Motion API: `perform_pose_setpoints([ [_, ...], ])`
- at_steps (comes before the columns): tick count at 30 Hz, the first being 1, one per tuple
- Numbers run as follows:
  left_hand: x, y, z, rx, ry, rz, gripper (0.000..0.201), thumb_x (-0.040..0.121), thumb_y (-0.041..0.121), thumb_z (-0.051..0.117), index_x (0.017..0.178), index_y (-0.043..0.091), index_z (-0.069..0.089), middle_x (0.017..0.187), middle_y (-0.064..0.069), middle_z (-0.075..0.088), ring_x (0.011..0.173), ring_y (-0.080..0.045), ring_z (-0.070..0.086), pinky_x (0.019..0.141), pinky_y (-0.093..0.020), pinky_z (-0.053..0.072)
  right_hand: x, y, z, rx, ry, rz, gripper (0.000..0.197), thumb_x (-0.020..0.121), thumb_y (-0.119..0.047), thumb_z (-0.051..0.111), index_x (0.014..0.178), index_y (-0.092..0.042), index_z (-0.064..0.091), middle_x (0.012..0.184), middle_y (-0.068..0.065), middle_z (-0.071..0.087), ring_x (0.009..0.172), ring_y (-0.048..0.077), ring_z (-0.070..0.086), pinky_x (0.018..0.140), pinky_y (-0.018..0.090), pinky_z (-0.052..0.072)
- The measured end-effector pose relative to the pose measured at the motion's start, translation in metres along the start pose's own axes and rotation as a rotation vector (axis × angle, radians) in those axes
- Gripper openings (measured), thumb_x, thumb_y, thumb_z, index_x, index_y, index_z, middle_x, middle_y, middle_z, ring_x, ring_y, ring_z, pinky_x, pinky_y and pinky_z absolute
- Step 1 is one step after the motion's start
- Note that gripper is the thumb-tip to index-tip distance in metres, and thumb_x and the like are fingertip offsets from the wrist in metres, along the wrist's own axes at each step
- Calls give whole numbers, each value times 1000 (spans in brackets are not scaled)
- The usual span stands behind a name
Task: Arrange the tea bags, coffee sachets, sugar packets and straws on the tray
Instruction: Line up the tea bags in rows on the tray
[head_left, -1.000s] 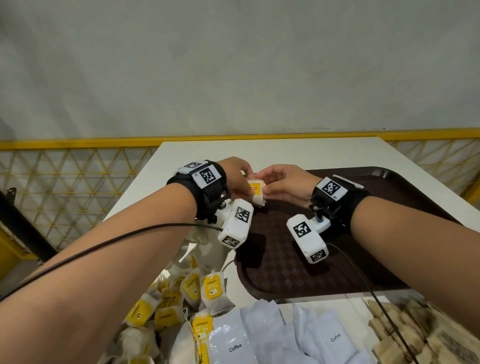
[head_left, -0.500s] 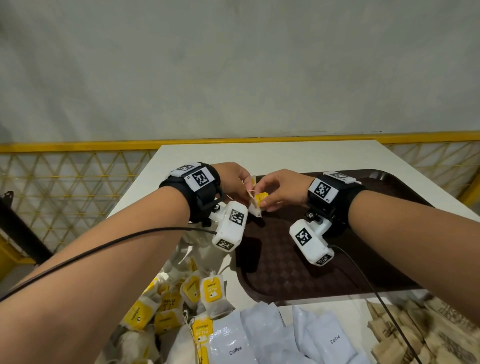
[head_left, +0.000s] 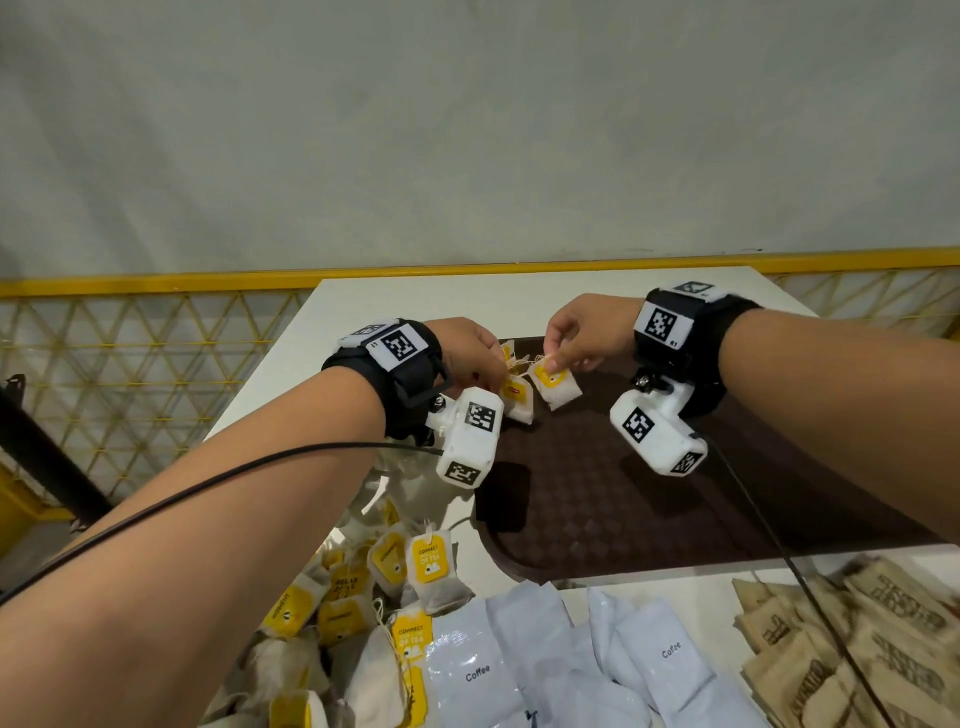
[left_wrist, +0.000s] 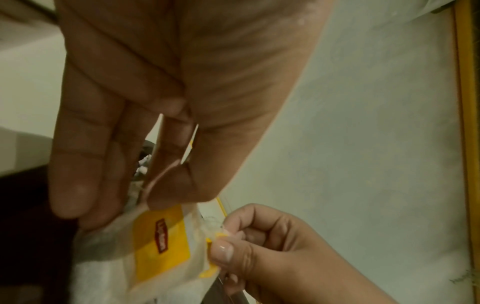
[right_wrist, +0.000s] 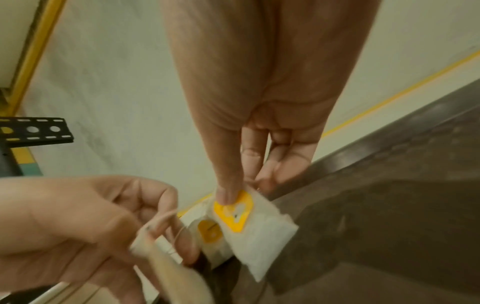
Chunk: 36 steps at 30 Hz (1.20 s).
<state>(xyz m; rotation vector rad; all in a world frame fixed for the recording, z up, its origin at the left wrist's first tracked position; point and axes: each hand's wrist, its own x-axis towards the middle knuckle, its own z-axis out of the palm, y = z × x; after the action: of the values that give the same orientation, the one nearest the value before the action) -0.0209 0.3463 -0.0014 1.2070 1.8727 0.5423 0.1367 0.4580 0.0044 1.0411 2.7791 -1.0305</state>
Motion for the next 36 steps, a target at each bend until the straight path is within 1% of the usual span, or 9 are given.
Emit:
perform_pose_setpoints([
  [3,-2,2,4,-6,-46,29,14,75,-1,69,70,12,67,99,-24,68,107,-41,62,96,-56,47,-12,4,-12,91,-15,21,8,83,-8,71,82,-11,63,73,7,65,56,7,61,56,17,51],
  [5,-5,4,7,-2,-65,35,13,78,-1,69,75,11,66,106,-24,68,109,-39,62,98,-54,46,-15,2,-14,144,-15,21,10,83,-2,69,83,-9,63,67,3,66,55,4,63,56,16,53],
  [12,-12,3,7,18,20,19,12,78,0,72,77,10,65,107,-22,68,106,-35,64,96,-49,49,-4,-12,6,104,-28,-8,11,84,-1,67,82,-11,64,73,6,67,66,11,64,69,24,54],
  [17,-15,-1,10,73,24,18,13,77,1,73,76,11,65,100,-20,70,100,-34,67,93,-49,52,-2,-6,32,288,-9,-24,16,87,4,59,80,-9,61,67,6,65,59,8,64,61,21,54],
  [21,-14,2,13,194,16,13,11,74,3,76,73,10,67,93,-17,71,91,-30,68,91,-43,53,-3,-2,36,223,-34,-32,12,88,-2,62,81,-12,63,77,9,65,66,10,63,62,20,53],
  [26,-4,5,17,319,122,23,25,79,3,70,103,0,66,102,-17,71,95,-29,69,88,-41,55,-5,-2,31,248,-14,-48,19,86,6,59,91,-11,67,84,9,67,70,9,64,59,18,52],
  [29,2,4,18,320,169,21,25,80,1,67,106,-1,66,99,-15,70,86,-25,67,87,-40,55,-3,1,36,236,54,-46,27,84,10,57,95,-12,68,91,8,67,76,13,63,68,22,56],
  [33,9,5,18,252,202,5,26,81,-2,65,107,-4,64,104,-19,69,98,-31,68,89,-43,55,-1,8,47,397,138,-27,27,85,12,54,88,-12,66,94,13,67,64,13,63,63,22,56],
  [36,12,7,15,217,224,-9,26,81,-3,64,107,-8,63,103,-21,69,99,-32,68,88,-44,55,-1,7,50,496,207,37,27,86,12,48,85,-11,63,87,16,65,66,19,60,67,27,56],
])
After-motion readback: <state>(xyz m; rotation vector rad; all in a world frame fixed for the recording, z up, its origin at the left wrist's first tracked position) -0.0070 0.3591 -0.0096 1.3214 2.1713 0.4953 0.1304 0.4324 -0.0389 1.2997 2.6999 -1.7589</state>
